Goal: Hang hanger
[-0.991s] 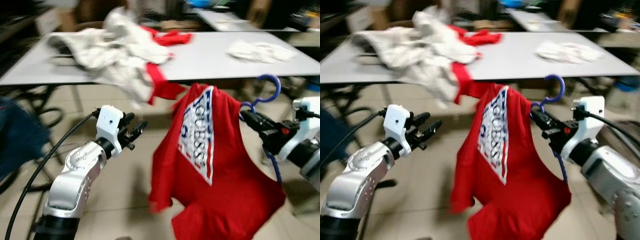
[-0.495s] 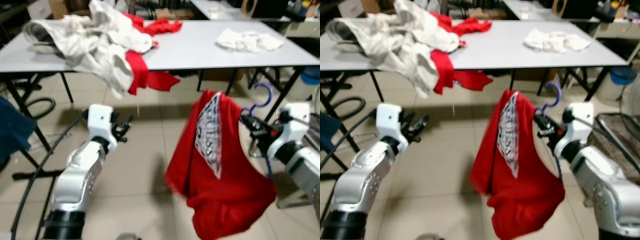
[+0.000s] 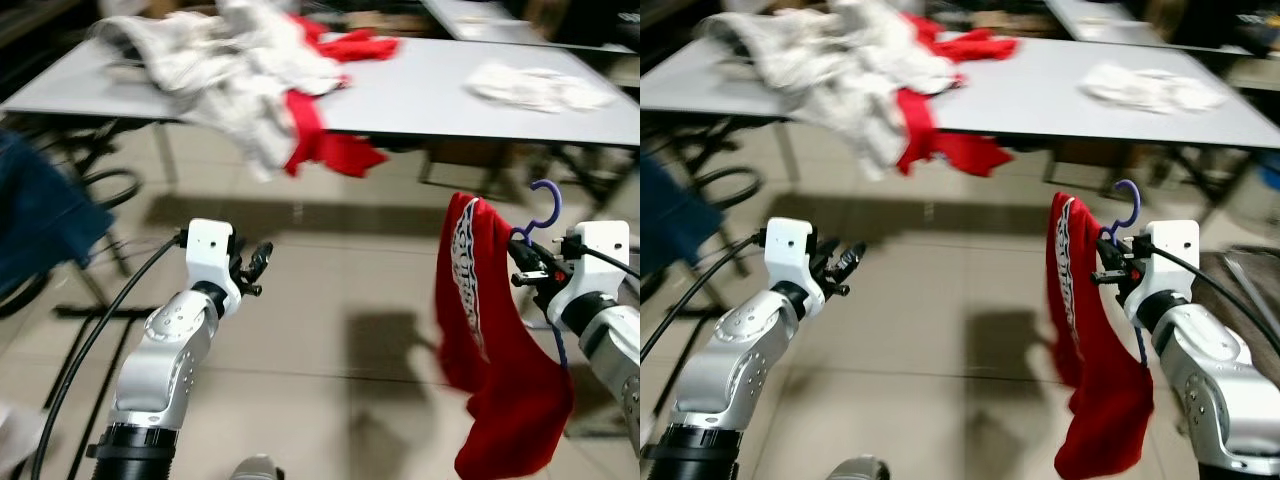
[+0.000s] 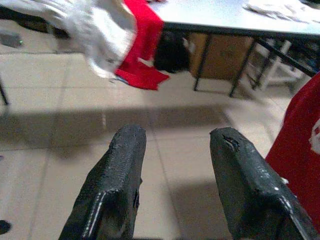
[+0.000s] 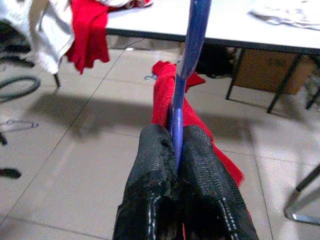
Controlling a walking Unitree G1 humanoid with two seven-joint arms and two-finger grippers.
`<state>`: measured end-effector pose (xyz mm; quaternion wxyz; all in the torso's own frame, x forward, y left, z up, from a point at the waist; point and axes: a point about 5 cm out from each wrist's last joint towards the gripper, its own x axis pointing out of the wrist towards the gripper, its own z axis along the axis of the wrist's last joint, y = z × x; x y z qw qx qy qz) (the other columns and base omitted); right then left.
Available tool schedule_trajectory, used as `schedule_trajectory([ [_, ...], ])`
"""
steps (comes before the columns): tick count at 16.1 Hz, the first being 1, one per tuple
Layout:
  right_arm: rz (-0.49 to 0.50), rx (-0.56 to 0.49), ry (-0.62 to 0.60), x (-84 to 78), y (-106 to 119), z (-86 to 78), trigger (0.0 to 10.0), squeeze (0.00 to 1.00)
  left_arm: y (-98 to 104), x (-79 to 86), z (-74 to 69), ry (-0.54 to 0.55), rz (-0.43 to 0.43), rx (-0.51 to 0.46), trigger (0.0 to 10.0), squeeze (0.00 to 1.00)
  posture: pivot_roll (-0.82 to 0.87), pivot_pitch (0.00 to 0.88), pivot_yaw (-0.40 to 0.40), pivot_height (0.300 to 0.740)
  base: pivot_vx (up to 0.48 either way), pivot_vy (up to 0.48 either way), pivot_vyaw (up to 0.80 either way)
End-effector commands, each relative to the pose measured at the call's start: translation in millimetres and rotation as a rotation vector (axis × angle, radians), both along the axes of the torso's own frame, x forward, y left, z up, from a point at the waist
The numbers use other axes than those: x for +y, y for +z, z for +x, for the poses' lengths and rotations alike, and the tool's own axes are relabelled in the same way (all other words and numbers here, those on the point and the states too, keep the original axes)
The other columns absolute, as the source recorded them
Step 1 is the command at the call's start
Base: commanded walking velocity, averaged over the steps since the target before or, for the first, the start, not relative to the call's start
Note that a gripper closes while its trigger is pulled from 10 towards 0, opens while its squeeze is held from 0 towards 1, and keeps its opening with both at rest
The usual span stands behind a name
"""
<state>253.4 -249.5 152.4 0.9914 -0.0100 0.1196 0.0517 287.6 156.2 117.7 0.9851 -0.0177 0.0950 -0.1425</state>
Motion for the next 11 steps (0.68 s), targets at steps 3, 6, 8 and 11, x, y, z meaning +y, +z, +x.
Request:
schedule_trajectory([
  [3, -0.056, -0.033, 0.007, -8.1, 8, 4.7, 10.0, 0.0, 0, 5.3, 3.4, 0.058, 0.082, -0.031, 10.0, 0.0, 0.03, 0.0, -0.04, 0.74, 0.0, 0.0, 0.8],
  [6, -0.065, 0.014, -0.013, -10.8, -3, 5.9, 10.0, 0.0, 1, 7.0, 3.7, 0.024, 0.069, -0.035, 10.0, 0.0, 0.02, 0.0, -0.036, 0.74, 0.0, 0.0, 0.8],
  [8, -0.069, 0.024, 0.01, -7.0, -7, 8.1, 10.0, 0.0, 4, 8.0, 8.9, 0.046, 0.12, -0.079, 10.0, 0.0, 0.02, 0.0, -0.036, 0.74, 0.0, 0.0, 0.8],
  [11, -0.059, 0.035, 0.029, 0.8, -13, 11.3, 10.0, 0.0, 3, 8.3, 14.2, 0.087, 0.114, -0.054, 10.0, 0.0, 0.02, 0.0, -0.037, 0.74, 0.0, -0.48, 0.8],
])
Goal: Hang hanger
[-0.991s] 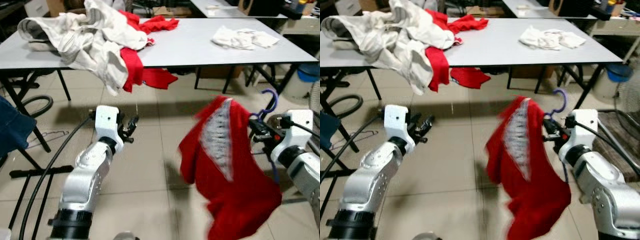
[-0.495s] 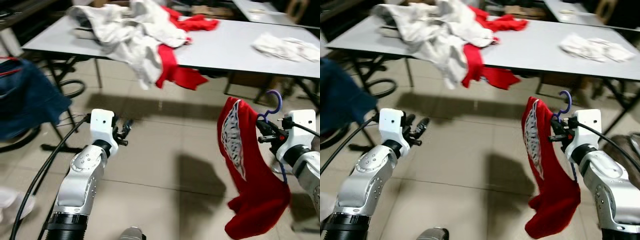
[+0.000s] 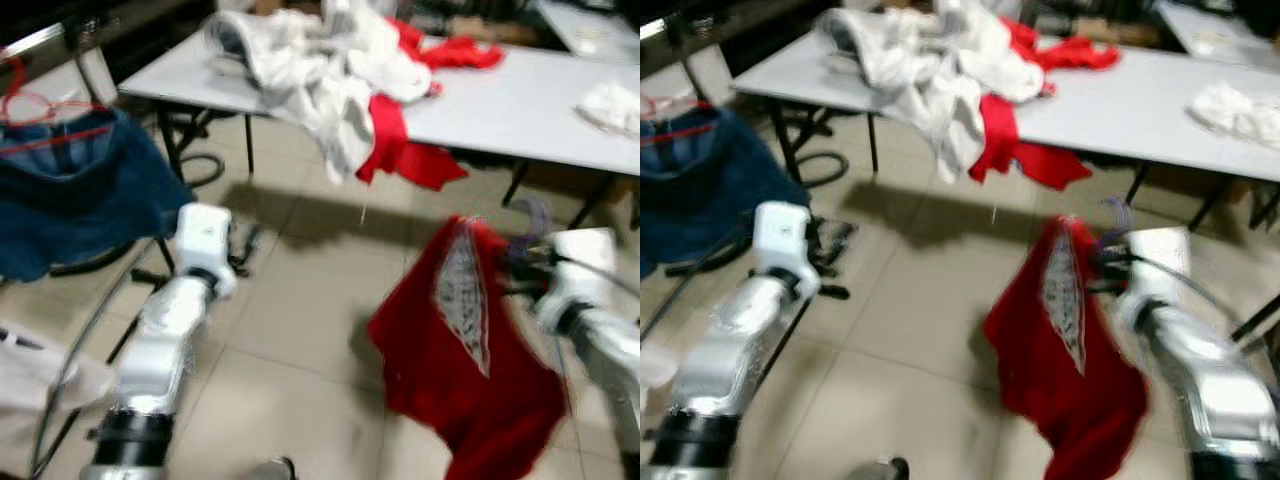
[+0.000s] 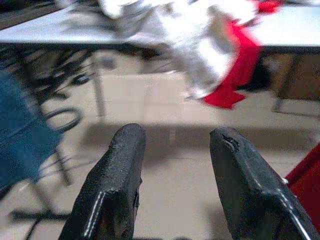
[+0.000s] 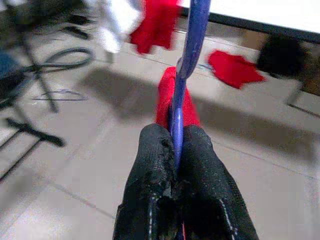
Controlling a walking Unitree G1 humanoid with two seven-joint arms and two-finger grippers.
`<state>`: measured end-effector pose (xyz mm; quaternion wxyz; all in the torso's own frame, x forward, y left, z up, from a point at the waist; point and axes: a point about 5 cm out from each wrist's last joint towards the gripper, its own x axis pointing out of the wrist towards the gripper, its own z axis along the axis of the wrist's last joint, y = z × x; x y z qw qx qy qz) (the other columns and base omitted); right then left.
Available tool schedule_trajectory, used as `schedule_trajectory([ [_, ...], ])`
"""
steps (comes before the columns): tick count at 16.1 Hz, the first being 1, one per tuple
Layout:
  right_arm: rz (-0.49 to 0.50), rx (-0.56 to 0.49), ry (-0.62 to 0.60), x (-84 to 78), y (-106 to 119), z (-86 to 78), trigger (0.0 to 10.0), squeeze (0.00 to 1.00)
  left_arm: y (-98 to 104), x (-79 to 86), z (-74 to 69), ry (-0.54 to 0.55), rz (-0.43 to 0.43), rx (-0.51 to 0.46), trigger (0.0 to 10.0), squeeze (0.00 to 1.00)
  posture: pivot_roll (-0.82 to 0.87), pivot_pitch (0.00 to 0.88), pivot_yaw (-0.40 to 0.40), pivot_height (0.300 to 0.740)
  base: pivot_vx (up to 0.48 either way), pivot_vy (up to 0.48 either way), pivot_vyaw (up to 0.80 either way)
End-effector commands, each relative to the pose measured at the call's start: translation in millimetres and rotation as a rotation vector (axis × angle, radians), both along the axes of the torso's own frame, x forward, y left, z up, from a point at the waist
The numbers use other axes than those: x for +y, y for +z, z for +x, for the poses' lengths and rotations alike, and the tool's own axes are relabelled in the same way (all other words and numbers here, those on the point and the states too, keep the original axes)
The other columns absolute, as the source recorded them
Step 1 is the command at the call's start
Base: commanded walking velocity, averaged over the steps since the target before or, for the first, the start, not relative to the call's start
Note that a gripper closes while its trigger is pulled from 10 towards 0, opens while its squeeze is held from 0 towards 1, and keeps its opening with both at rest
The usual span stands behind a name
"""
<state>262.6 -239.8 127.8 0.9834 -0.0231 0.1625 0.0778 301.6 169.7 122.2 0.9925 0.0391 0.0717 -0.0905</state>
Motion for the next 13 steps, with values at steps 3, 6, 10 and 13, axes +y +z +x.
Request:
schedule_trajectory([
  [3, -0.049, -0.057, -0.032, -6.7, 6.4, 6.8, 10.0, 0.0, -2.8, -6.9, 2.7, 0.004, 0.002, 0.004, 10.0, 0.0, 0.02, 0.0, -0.039, 0.74, 0.0, -0.48, 0.8],
  [6, -0.065, -0.068, -0.035, -10.0, 8.1, 10.2, 10.0, 0.0, -2.2, -7.0, 3.6, 0.014, -0.002, -0.001, 10.0, 0.0, 0.03, 0.0, -0.044, 0.74, 0.0, -0.48, 0.8],
  [10, -0.077, -0.084, -0.032, -13.3, 10.4, 12.5, 10.0, 0.0, -3.5, -7.6, 2.9, 0.015, -0.001, -0.002, 10.0, 0.0, 0.02, 0.0, -0.04, 0.74, 0.0, -0.48, 0.8],
  [13, -0.081, -0.091, -0.028, -12.7, 9.8, 12.0, 10.0, 0.0, -2.6, -8.7, 4.5, 0.011, -0.001, -0.006, 10.0, 0.0, 0.02, 0.0, -0.036, 0.74, 0.0, -0.48, 0.8],
])
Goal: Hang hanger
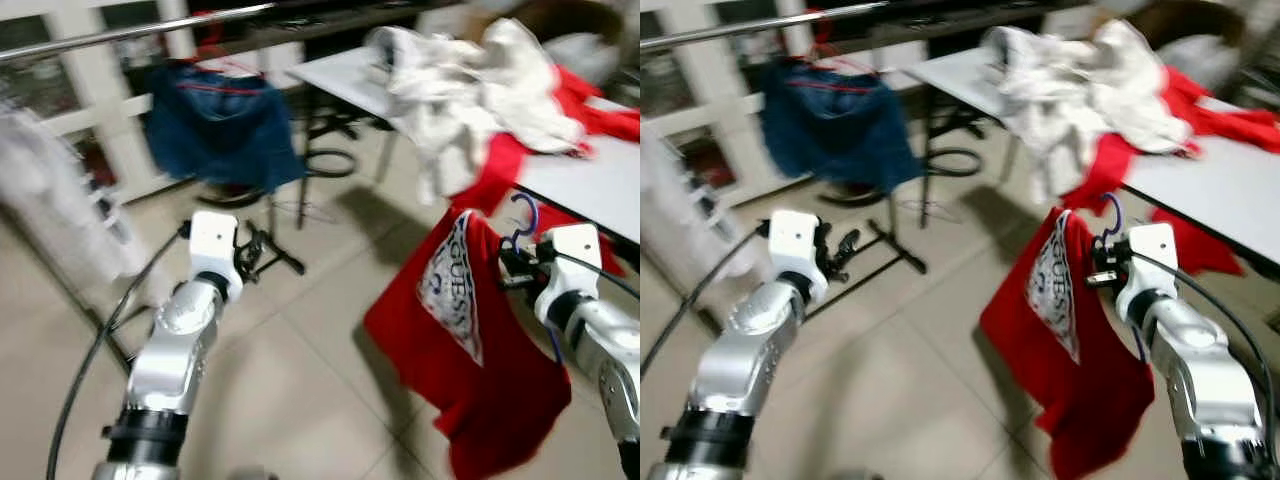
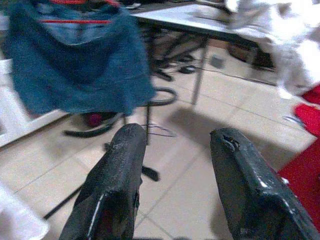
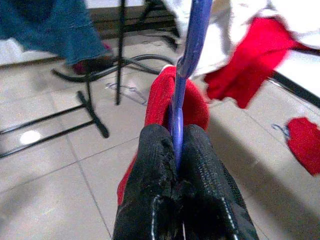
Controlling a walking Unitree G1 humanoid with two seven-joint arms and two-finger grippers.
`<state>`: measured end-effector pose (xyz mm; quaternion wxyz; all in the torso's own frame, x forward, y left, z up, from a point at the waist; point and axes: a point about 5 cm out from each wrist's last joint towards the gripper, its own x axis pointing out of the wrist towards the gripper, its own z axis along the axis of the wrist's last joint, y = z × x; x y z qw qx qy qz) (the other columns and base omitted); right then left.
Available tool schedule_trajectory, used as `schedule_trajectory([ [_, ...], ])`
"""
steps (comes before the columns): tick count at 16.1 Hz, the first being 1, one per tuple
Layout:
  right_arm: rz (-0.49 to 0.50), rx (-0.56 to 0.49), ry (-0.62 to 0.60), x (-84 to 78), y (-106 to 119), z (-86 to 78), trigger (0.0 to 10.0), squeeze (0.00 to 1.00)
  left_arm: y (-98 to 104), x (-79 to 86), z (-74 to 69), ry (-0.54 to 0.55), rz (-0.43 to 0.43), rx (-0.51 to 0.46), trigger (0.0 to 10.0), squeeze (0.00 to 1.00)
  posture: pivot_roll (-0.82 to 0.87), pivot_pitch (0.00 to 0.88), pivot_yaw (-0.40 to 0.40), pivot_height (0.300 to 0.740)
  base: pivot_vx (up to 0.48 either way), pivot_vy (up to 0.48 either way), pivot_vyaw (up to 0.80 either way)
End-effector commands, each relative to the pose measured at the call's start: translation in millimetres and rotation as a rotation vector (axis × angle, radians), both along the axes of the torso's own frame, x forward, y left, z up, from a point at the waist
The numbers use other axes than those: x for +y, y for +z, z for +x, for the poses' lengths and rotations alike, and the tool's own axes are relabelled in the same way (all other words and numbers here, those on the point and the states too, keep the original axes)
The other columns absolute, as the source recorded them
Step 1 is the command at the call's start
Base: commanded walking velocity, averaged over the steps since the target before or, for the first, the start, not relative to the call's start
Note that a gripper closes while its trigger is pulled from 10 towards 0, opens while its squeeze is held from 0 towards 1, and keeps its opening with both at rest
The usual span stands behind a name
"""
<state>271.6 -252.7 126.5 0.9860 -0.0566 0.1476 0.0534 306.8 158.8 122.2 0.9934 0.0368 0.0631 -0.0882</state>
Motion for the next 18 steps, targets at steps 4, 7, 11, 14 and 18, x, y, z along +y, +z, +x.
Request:
schedule_trajectory([
  [4, 0.007, -0.054, 0.031, 2.7, 10, 2.8, 10.0, 0.0, 0, 0.5, 1.5, -0.001, 0.008, 0.003, 10.0, 0.0, 0.03, 0.0, -0.033, 0.74, 0.0, -0.48, 0.8],
  [7, 0.022, -0.053, 0.032, 6.2, 5, 1.0, 10.0, 0.0, 3, 0.0, 3.5, -0.011, 0.015, -0.005, 10.0, 0.0, 0.04, 0.0, -0.024, 0.74, 0.0, -0.48, 0.8],
  [11, 0.028, -0.077, 0.007, 0.8, 11, 1.6, 10.0, 0.0, 9, -9.3, 12.2, -0.053, 0.016, -0.022, 10.0, 0.0, 0.02, 0.0, -0.001, 0.74, 0.0, -0.48, 0.8],
  [14, 0.006, -0.084, 0.05, 5.3, 15, 5.4, 10.0, 0.0, 11, -18.3, 21.4, -0.101, 0.012, -0.017, 10.0, 0.0, -0.02, 0.0, 0.047, 0.74, 0.0, -0.32, 0.8],
  [18, 0.03, -0.069, 0.18, 30.1, 17, -4.3, 10.0, 0.0, 9, -25.5, 16.2, -0.293, -0.066, 0.038, 10.0, 0.99, -0.04, 0.0, 0.061, 0.74, 0.0, 0.0, 0.0],
])
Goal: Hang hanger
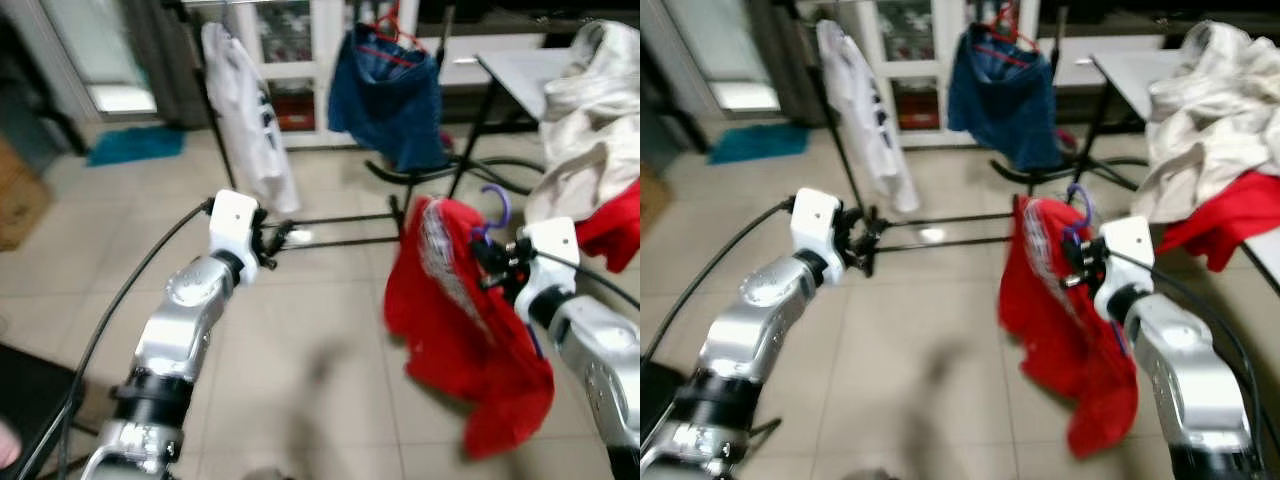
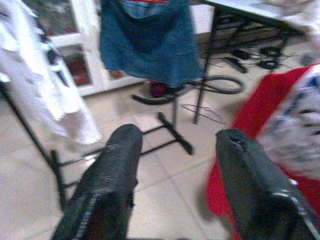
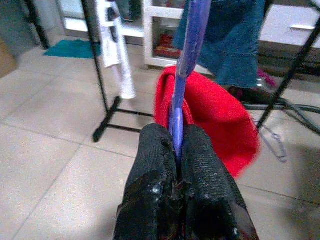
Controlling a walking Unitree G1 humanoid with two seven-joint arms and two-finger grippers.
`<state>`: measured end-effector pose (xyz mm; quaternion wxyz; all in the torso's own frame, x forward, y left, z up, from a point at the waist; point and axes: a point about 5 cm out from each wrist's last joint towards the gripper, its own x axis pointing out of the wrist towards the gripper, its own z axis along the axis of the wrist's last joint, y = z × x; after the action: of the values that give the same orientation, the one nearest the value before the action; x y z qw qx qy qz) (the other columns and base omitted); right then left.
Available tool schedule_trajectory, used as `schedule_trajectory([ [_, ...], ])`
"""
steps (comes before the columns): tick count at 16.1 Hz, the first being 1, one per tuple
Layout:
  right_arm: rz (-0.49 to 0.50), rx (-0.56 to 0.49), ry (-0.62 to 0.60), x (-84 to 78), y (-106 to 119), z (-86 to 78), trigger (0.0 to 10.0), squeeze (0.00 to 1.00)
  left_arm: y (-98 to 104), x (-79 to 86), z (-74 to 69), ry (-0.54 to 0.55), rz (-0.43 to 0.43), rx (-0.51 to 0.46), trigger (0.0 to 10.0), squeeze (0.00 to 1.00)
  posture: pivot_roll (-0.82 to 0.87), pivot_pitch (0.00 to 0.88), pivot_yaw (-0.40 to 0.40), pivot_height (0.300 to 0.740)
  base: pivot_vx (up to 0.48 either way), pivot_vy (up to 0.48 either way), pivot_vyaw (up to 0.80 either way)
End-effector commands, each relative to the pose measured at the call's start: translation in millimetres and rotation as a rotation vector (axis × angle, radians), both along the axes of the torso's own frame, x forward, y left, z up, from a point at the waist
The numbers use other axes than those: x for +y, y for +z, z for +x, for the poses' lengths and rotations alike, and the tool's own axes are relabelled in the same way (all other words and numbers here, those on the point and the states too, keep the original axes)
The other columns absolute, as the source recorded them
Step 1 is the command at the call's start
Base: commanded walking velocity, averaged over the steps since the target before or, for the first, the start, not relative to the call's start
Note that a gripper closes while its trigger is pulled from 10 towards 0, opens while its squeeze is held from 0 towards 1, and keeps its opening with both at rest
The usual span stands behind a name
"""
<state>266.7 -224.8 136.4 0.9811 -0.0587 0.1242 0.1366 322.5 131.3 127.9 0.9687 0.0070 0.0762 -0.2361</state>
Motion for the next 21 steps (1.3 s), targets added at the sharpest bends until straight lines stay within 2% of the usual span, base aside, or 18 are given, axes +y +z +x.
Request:
schedule_trajectory([
  [1, 0.005, -0.038, 0.037, 5.5, 11, -0.2, 10.0, 0.0, 6, 1.6, 0.4, -0.025, -0.008, -0.007, 10.0, 1.0, -0.04, 0.0, 0.043, 0.74, 0.0, 0.0, 0.0],
  [2, 0.003, -0.03, 0.108, 13.0, 14, 0.0, 10.0, 0.0, 9, 4.6, 6.4, -0.077, 0.0, -0.017, 10.0, 1.0, -0.03, 0.0, 0.027, 0.74, 0.0, 0.0, 0.0],
  [4, -0.012, -0.04, 0.205, 18.1, 17, 2.6, 10.0, 0.0, 13, 5.0, 13.8, -0.112, 0.048, -0.03, 10.0, 1.0, -0.01, 0.0, 0.013, 0.74, 0.0, 0.0, 0.0],
  [5, -0.002, -0.058, 0.258, 21.6, 21, 8.6, 10.0, 0.0, 18, 3.3, 18.4, -0.155, 0.106, -0.057, 10.0, 1.0, 0.0, 0.0, 0.002, 0.74, 0.0, 0.0, 0.0],
  [7, 0.031, -0.072, 0.292, 25.9, 27, 13.1, 10.0, 0.0, 20, 0.8, 20.6, -0.189, 0.148, -0.074, 10.0, 1.0, 0.01, 0.0, 0.002, 0.74, 0.0, 0.0, 0.0],
  [8, 0.078, -0.077, 0.35, 33.0, 35, 16.1, 10.0, 0.0, 23, -11.2, 21.0, -0.258, 0.12, -0.076, 10.0, 0.2, 0.01, 0.0, 0.004, 0.74, 0.0, 0.0, 0.0],
  [9, 0.109, -0.08, 0.381, 37.1, 40, 17.1, 10.0, 0.0, 24, -17.8, 20.1, -0.303, 0.095, -0.067, 10.0, 0.0, 0.0, 0.0, 0.01, 0.74, 0.0, 0.0, 0.0],
  [10, 0.129, -0.084, 0.412, 40.9, 45, 17.7, 10.0, 0.0, 23, -22.0, 20.4, -0.321, 0.077, -0.061, 10.0, 0.0, 0.0, 0.0, 0.012, 0.74, 0.0, 0.0, 0.0],
  [11, 0.141, -0.09, 0.447, 44.8, 50, 18.4, 10.0, 0.0, 21, -24.4, 22.6, -0.331, 0.045, -0.051, 10.0, 0.2, -0.01, 0.0, 0.013, 0.74, 0.0, 0.0, 0.0],
  [12, 0.134, -0.088, 0.431, 44.5, 53, 21.2, 10.0, 0.0, 23, -24.4, 25.4, -0.333, 0.013, -0.052, 10.0, 1.0, -0.01, 0.0, 0.011, 0.74, 0.0, 0.0, 0.0],
  [14, 0.146, -0.069, 0.351, 42.9, 55, 29.2, 10.0, 0.0, 31, -36.5, 26.4, -0.374, -0.078, -0.058, 10.0, 1.0, -0.02, 0.0, 0.013, 0.74, 0.0, 0.0, 0.0],
  [16, 0.156, -0.06, 0.337, 52.3, 58, 32.7, 10.0, 0.0, 39, -60.4, 22.4, -0.451, -0.185, -0.054, 10.0, 1.0, -0.02, 0.0, 0.016, 0.74, 0.0, 0.0, 0.0],
  [17, 0.162, -0.06, 0.336, 56.5, 59, 34.3, 10.0, 0.0, 39, -65.7, 23.6, -0.46, -0.198, -0.048, 10.0, 1.0, -0.03, 0.0, 0.019, 0.74, 0.0, 0.0, 0.0],
  [18, 0.171, -0.059, 0.319, 60.9, 61, 37.4, 10.0, 0.0, 37, -69.6, 26.0, -0.468, -0.182, -0.041, 10.0, 0.14, -0.03, 0.0, 0.02, 0.74, 0.0, 0.0, 0.0],
  [19, 0.177, -0.056, 0.3, 64.7, 63, 40.6, 10.0, 0.0, 35, -72.6, 27.7, -0.473, -0.157, -0.035, 10.0, 0.0, -0.03, 0.0, 0.021, 0.74, 0.0, 0.0, 0.0],
  [21, 0.183, -0.046, 0.265, 68.2, 65, 45.4, 10.0, 0.0, 33, -76.7, 29.7, -0.47, -0.132, -0.017, 10.0, 0.0, -0.03, 0.0, 0.021, 0.74, 0.0, 0.0, 0.0],
])
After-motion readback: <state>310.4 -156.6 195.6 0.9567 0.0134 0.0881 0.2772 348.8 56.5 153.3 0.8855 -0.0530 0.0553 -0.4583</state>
